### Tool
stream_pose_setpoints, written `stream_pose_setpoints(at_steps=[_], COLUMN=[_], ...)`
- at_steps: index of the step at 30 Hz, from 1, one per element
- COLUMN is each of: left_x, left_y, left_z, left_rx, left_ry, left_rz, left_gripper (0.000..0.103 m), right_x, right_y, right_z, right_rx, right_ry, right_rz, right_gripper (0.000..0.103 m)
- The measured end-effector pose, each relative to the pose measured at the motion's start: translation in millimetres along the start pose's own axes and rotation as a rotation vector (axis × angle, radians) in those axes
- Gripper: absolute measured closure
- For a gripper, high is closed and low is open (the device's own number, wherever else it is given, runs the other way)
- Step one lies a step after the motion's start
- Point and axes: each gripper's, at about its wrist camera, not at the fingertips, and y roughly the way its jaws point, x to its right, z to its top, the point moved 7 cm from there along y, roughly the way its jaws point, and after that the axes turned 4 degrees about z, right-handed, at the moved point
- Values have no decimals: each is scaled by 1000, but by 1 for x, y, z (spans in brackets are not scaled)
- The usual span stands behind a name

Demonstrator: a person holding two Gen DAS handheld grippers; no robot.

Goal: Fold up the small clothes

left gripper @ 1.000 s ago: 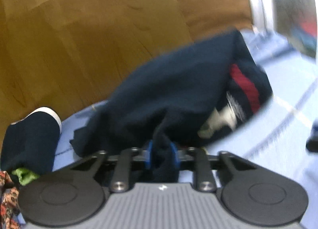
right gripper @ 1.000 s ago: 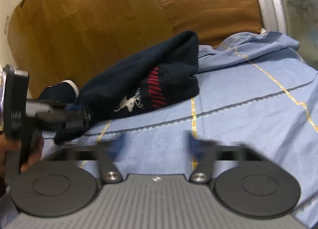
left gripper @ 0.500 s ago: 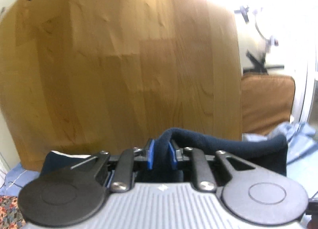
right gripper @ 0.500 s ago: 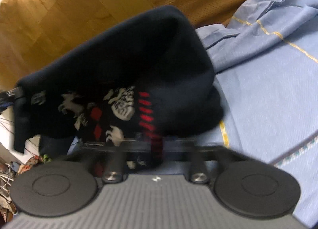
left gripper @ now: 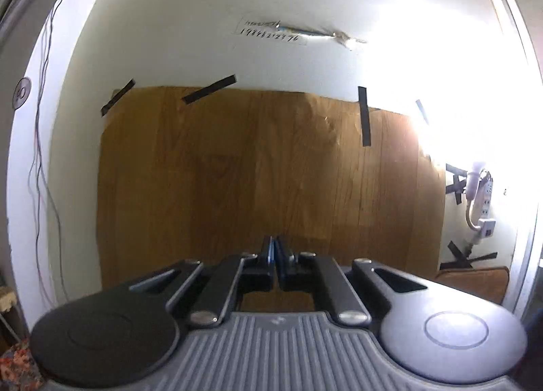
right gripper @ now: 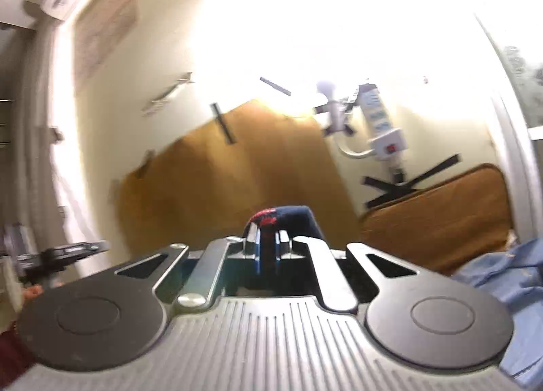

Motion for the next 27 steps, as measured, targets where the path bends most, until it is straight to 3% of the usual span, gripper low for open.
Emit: stream_pose_setpoints(at_steps=[2,5,6,8,10,11,13,14,15,17,18,19,22,23,25,27], left_x=[9,34,47,76,104,116,138,142,147,153,150,143,115,103,76,60], left_y=[-3,-19,-26,-43,-57,-64,-76,-81,-86,-84,-83,-79,-52,-43,-28,-17], left_z=[-16,-46,-58,-81,-99,-106,-115,-117,-116,-112,-111,-109,-106,-107,-105,-98], left_rx=[-55,-110,-125,-132,-111,-91,-54,-39,-19,14,21,14,-92,-127,-185,-213], left_ry=[20,51,75,146,236,281,356,367,369,373,379,375,283,248,163,106], left_rz=[-46,-173,-222,-306,-375,-395,-419,-430,-447,-471,-450,-424,-395,-368,-326,-316], left_gripper=[100,99,93,74,42,37,13,9,8,29,59,70,74,74,75,75], right_x=[-7,-12,-12,-19,-32,-43,-68,-85,-100,-124,-134,-136,-120,-108,-82,-53], right_y=[-2,11,17,22,30,31,40,41,47,55,58,61,58,50,35,23], right_z=[-13,-39,-48,-50,-46,-43,-34,-31,-30,-32,-35,-37,-39,-41,-49,-80], right_rx=[-54,-143,-163,-179,-191,-198,-217,-232,-257,-308,-333,-339,-306,-273,-212,-200], right_ry=[54,134,144,174,186,174,138,123,116,115,113,108,116,123,53,-47], right_rz=[55,46,42,63,107,137,205,249,300,380,409,413,413,394,305,134], right_gripper=[92,92,92,92,92,92,92,92,92,92,92,86,63,61,58,49])
